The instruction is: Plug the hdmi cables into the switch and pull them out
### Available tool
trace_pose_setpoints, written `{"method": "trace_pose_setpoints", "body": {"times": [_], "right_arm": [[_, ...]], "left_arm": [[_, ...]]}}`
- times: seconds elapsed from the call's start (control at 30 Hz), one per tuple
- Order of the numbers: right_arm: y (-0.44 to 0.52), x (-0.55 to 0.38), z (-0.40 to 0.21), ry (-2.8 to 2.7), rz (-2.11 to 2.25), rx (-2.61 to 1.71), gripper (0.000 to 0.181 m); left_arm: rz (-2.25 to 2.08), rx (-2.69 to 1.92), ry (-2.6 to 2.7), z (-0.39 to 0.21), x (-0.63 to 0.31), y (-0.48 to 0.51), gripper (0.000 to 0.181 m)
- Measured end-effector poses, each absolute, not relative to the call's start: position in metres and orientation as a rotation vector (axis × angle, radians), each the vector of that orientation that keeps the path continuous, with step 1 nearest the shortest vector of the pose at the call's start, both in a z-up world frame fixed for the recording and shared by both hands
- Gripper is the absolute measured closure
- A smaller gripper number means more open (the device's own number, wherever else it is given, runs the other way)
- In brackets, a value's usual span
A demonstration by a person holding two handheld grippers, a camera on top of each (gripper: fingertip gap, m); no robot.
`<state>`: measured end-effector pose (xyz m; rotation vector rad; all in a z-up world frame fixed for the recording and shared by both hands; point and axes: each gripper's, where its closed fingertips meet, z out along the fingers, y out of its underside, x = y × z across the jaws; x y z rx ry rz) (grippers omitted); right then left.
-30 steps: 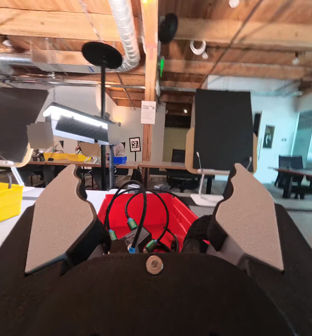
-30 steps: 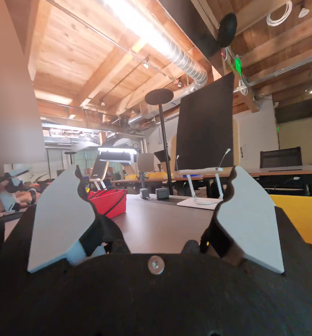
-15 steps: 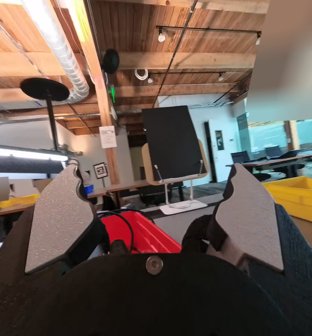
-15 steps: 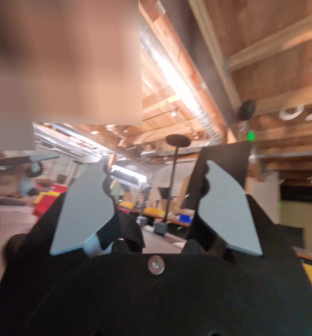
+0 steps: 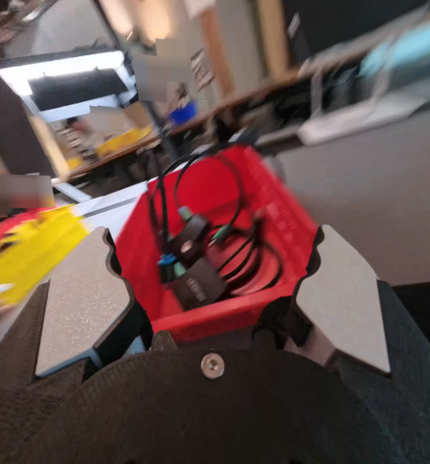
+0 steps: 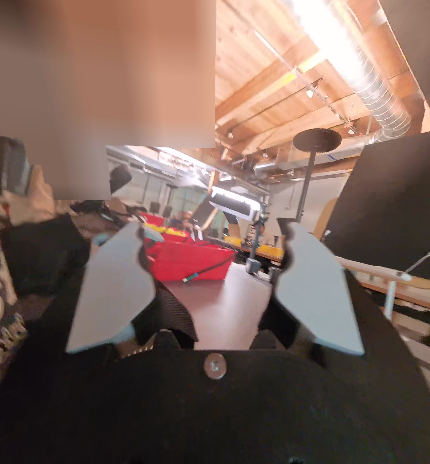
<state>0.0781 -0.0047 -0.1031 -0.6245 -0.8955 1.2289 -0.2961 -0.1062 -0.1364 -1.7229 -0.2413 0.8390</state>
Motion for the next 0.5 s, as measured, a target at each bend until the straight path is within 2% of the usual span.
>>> {"method": "trace_pose_setpoints", "body": {"times": [0.03,0.07,0.1,0.17,0.2,0.23,0.27,0.33,0.37,0.4,0.43,0.47,0.5], "right_arm": [[-0.002,0.076,-0.109,-0.922,1.148,-0.632,0.12],[0.006,0.077,-0.112,-0.921,1.041,-0.654,0.179],[0.009,0.078,-0.114,-0.934,0.987,-0.669,0.181],[0.008,0.079,-0.114,-0.919,1.052,-0.705,0.181],[0.011,0.081,-0.111,-0.878,1.077,-0.702,0.176],[0.013,0.085,-0.104,-0.824,1.07,-0.659,0.144],[0.012,0.087,-0.099,-0.802,1.06,-0.62,0.099],[0.01,0.083,-0.098,-0.808,1.069,-0.638,0.061],[0.008,0.081,-0.1,-0.828,1.051,-0.635,0.06],[0.006,0.079,-0.101,-0.853,1.022,-0.622,0.071],[0.001,0.08,-0.103,-0.881,0.982,-0.586,0.104],[0.001,0.083,-0.104,-0.88,0.932,-0.572,0.152],[0.008,0.087,-0.103,-0.852,0.869,-0.594,0.181]], "left_arm": [[0.99,-1.751,-0.259,-0.138,-0.304,-0.111,0.038],[1.086,-1.74,-0.27,-0.136,-0.306,-0.114,0.044],[1.12,-1.725,-0.267,-0.134,-0.304,-0.115,0.074],[1.071,-1.72,-0.223,-0.136,-0.294,-0.11,0.15],[1.047,-1.703,-0.21,-0.135,-0.29,-0.108,0.181],[1.014,-1.709,-0.193,-0.135,-0.286,-0.106,0.181],[0.996,-1.728,-0.193,-0.137,-0.286,-0.106,0.181],[1.011,-1.759,-0.206,-0.141,-0.29,-0.108,0.18],[1.032,-1.765,-0.213,-0.142,-0.292,-0.11,0.167],[1.042,-1.774,-0.218,-0.143,-0.294,-0.111,0.148],[1.04,-1.778,-0.231,-0.144,-0.295,-0.112,0.13],[1.033,-1.774,-0.246,-0.144,-0.296,-0.113,0.119],[1.028,-1.767,-0.255,-0.142,-0.297,-0.113,0.105]]}}
